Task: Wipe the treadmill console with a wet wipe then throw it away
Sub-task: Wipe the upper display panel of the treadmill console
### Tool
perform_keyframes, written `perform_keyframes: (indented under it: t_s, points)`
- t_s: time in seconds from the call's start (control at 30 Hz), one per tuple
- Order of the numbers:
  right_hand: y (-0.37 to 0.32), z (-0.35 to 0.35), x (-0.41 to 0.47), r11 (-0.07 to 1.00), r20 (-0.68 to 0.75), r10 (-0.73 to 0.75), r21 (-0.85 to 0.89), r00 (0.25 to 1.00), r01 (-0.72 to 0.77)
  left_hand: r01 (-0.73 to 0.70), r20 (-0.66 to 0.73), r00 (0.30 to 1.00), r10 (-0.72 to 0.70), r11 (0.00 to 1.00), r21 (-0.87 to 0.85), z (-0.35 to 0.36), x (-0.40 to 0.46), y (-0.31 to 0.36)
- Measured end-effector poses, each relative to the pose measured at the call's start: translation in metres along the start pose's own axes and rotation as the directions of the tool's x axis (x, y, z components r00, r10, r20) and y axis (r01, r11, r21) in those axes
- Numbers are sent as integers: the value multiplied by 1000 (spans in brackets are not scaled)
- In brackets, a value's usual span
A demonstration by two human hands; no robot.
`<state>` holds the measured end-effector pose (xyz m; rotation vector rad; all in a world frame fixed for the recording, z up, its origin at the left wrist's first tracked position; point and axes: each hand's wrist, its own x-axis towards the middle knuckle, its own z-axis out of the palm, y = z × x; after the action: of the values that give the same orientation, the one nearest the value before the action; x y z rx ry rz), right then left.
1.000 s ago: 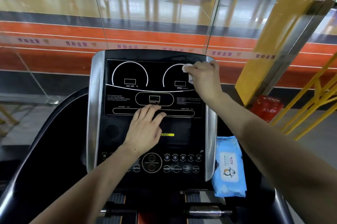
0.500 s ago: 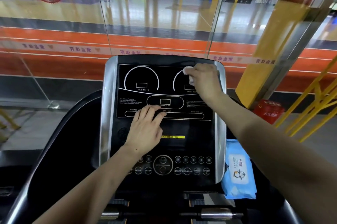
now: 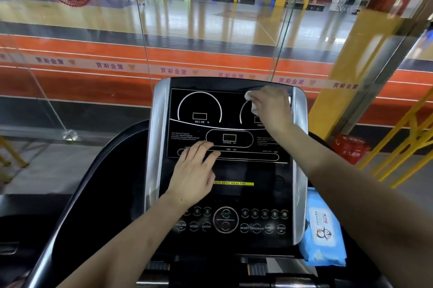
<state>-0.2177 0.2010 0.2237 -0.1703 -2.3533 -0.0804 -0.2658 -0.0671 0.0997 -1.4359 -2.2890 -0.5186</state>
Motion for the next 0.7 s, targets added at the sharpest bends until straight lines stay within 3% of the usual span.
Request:
perform_keyframes:
  t_s: [0.1, 0.2, 0.33, 0.4, 0.5, 0.6, 0.7]
  points:
    - [-15, 10, -25, 994, 22, 97, 50, 995, -98, -3, -11, 1000, 3, 1000, 4, -3, 1, -7]
    - [-45, 25, -101, 977, 66, -187, 114, 980, 178, 16, -40, 999, -15, 1000, 17, -5, -2, -14]
    - [-48, 26, -112, 927, 113, -374, 89, 921, 365, 44, -73, 997, -40, 997, 58, -12, -9, -23]
    - [-32, 27, -66, 963, 63, -269, 44, 961, 267, 49, -75, 996, -43, 996, 75, -15, -11, -27]
    - [-6, 25, 1, 1000, -10, 5, -29, 1000, -6, 60, -79, 996, -51, 992, 109, -17, -14, -31]
    - [-23, 29, -18, 999, -34, -40, -18, 999, 40, 58, -75, 996, -49, 991, 119, -19, -17, -36]
    - [-56, 37, -89, 969, 30, -239, 74, 971, 236, 84, -74, 994, -74, 987, 137, -21, -19, -40]
